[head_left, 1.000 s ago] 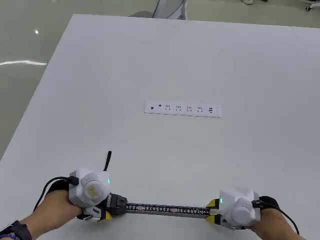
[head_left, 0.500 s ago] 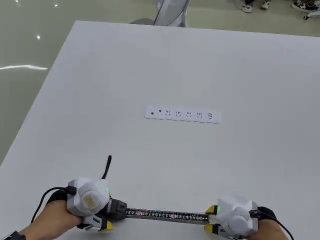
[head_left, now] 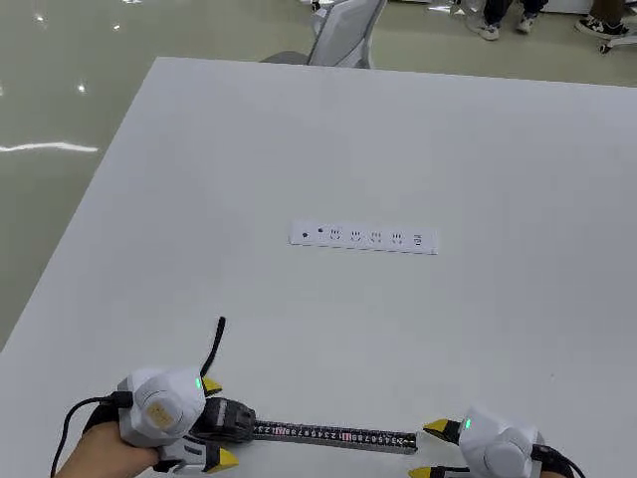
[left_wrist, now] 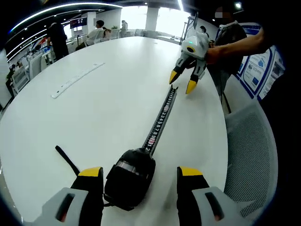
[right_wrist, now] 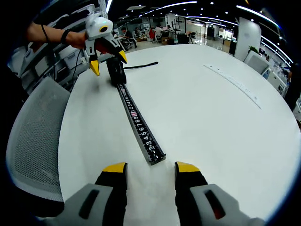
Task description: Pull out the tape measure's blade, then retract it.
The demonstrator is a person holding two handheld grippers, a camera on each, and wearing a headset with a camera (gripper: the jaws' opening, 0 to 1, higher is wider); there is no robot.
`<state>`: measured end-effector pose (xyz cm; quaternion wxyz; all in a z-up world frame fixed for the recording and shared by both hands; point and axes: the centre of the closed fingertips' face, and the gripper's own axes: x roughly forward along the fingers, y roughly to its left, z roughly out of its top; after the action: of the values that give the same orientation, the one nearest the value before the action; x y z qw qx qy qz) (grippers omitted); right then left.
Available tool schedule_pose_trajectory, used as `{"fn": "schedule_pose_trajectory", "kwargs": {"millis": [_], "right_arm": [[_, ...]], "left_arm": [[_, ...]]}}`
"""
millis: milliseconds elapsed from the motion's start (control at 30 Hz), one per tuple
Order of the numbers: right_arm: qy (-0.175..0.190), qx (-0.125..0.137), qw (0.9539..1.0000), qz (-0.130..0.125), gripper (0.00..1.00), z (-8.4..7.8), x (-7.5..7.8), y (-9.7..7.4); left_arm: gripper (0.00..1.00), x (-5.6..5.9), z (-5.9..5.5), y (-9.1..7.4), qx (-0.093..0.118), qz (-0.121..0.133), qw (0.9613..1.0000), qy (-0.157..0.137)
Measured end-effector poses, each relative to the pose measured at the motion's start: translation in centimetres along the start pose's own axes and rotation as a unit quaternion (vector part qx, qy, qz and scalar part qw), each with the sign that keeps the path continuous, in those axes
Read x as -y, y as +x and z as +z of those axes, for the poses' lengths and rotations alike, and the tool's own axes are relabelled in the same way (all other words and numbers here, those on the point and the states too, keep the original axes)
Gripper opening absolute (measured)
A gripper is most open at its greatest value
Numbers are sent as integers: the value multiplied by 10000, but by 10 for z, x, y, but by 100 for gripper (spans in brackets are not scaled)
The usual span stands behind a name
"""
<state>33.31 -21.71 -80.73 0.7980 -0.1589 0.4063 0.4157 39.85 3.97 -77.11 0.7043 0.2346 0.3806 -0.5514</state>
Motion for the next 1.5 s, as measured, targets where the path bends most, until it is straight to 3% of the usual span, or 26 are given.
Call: {"fn": "schedule_pose_trajectory", "kwargs": {"millis": [100,233,367,500,633,733,900,1067,1167,1333,1500], "right_arm": [[176,36,9998,-67,39,-3,0,-3],[574,297,9978,-166,42,-2,-2,-9],[730,380,9963,-230,42,-5,-5,-14],[1086,707,9909,-375,46,2,-7,-21],[1252,854,9871,-515,49,1,-10,-26],[1481,1006,9819,-611,54,1,-12,-31],[1693,1185,9760,-686,58,1,-19,-39],[1725,1270,9740,-735,58,2,-33,-44],[1812,1371,9706,-792,60,4,-37,-48],[1928,1502,9658,-867,64,8,-43,-54],[1979,1525,9640,-906,67,8,-50,-59]], "left_arm": [[60,1,5,-3,269,94,9992,-290],[61,4,6,-10,422,234,9979,-435],[62,6,6,-16,535,308,9966,-544],[62,8,7,-25,676,408,9946,-669],[63,8,11,-36,1111,625,9851,-1154],[64,13,7,-43,1263,688,9794,-1418],[65,24,3,-54,1324,743,9775,-1467],[66,25,7,-70,1688,1020,9639,-1788],[66,27,8,-78,1790,1092,9599,-1862],[66,33,7,-85,1803,1130,9592,-1864],[67,40,4,-90,1753,1178,9600,-1838]]}}
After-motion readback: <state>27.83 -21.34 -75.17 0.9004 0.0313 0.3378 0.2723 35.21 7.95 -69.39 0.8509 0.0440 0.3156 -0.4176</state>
